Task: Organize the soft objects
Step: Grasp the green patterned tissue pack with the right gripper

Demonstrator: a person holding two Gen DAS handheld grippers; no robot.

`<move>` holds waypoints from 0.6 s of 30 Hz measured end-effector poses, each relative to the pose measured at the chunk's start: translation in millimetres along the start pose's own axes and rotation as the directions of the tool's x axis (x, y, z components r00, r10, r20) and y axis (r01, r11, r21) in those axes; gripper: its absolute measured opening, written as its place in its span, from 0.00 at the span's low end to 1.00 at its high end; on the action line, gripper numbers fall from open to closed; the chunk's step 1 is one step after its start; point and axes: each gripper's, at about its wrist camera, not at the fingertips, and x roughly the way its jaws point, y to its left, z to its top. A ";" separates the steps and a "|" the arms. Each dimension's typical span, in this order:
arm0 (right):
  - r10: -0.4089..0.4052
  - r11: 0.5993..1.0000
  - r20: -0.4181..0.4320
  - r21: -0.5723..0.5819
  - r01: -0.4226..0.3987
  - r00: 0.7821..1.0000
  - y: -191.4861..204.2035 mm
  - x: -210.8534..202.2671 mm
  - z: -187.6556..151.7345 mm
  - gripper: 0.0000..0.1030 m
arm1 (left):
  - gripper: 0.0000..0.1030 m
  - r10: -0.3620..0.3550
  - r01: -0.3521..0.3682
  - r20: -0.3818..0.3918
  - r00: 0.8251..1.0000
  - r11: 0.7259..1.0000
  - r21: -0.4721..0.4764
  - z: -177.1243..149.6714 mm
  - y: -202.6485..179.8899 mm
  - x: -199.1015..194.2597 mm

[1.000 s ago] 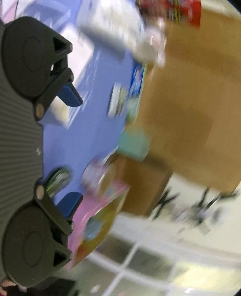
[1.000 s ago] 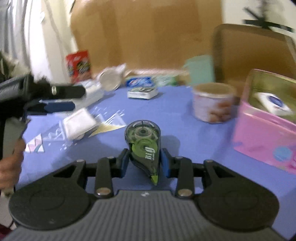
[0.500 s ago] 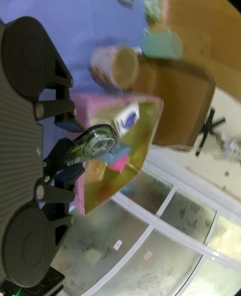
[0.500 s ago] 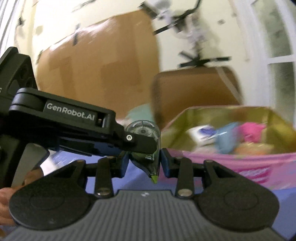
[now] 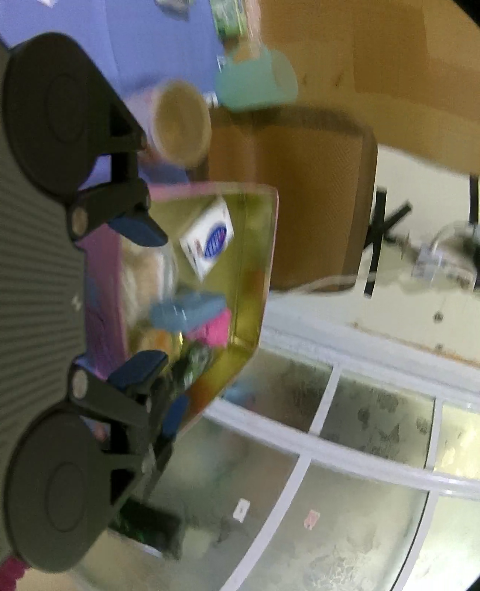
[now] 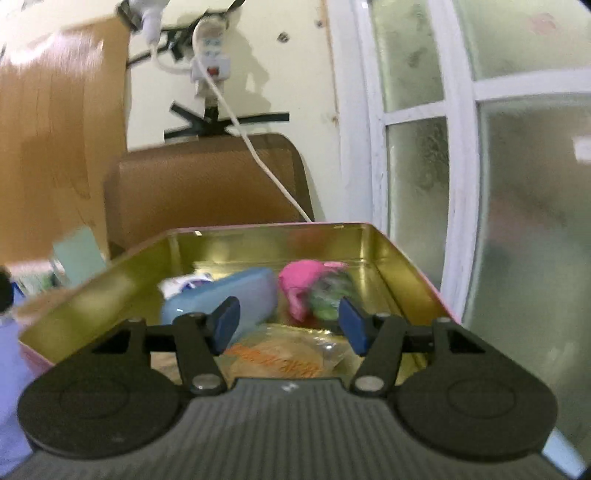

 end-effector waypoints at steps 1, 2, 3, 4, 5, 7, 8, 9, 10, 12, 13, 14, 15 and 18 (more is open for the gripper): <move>0.002 1.000 0.012 0.006 -0.002 1.000 0.9 -6.0 -2.5 0.60 | 0.65 0.020 -0.020 0.004 1.000 1.000 -0.010 -5.2 11.1 -8.4; 0.004 1.000 0.027 0.014 -0.004 1.000 3.7 -13.7 -5.1 0.60 | 0.67 0.042 -0.042 0.007 0.999 0.999 -0.020 -10.6 22.1 -15.5; 0.012 1.000 0.042 0.025 -0.013 0.999 6.7 -20.6 -7.8 0.60 | 0.67 0.070 -0.070 0.006 0.998 0.997 -0.029 -16.4 33.6 -21.6; 0.026 0.999 0.054 0.036 -0.028 0.998 10.8 -24.9 -8.1 0.60 | 0.67 0.105 -0.105 0.001 0.994 0.994 -0.038 -22.3 46.5 -27.8; 0.046 0.998 0.059 0.045 -0.049 0.997 15.0 -29.1 -8.3 0.60 | 0.67 0.142 -0.142 -0.007 0.990 0.989 -0.047 -28.7 59.5 -33.3; 0.095 0.994 0.065 0.055 -0.099 0.993 27.2 -38.6 -5.3 0.60 | 0.67 0.221 -0.221 -0.017 0.975 0.973 -0.064 -41.1 84.0 -43.6; 0.135 0.989 0.069 0.053 -0.138 0.989 35.8 -43.0 -4.0 0.59 | 0.67 0.257 -0.258 -0.021 0.966 0.963 -0.073 -47.5 95.4 -48.7; 0.173 0.983 0.068 0.045 -0.176 0.983 44.3 -46.1 -1.2 0.59 | 0.67 0.288 -0.289 -0.025 0.957 0.953 -0.086 -53.5 106.2 -53.9; 0.215 0.975 0.064 0.034 -0.218 0.974 54.3 -48.6 0.7 0.59 | 0.67 0.310 -0.312 -0.029 0.950 0.944 -0.107 -60.3 117.9 -60.9; 0.317 0.948 0.039 0.001 -0.317 0.948 79.6 -52.2 5.8 0.59 | 0.67 0.334 -0.334 -0.025 0.942 0.930 -0.153 -70.9 138.3 -76.8; 0.362 0.932 0.022 -0.021 -0.362 0.932 92.9 -53.6 7.3 0.59 | 0.67 0.350 -0.346 -0.010 0.937 0.922 -0.174 -75.5 147.4 -86.8; 0.409 0.912 -0.002 -0.047 -0.408 0.913 108.5 -54.3 8.3 0.59 | 0.67 0.369 -0.360 0.010 0.929 0.913 -0.192 -79.3 155.3 -96.0; 0.453 0.888 -0.033 -0.072 -0.454 0.891 124.7 -52.6 8.8 0.59 | 0.67 0.396 -0.380 0.038 0.917 0.900 -0.213 -83.5 163.8 -107.8; 0.553 0.815 -0.161 -0.100 -0.571 0.817 171.6 -29.9 11.3 0.59 | 0.67 0.449 -0.408 0.111 0.887 0.873 -0.269 -92.9 185.8 -132.3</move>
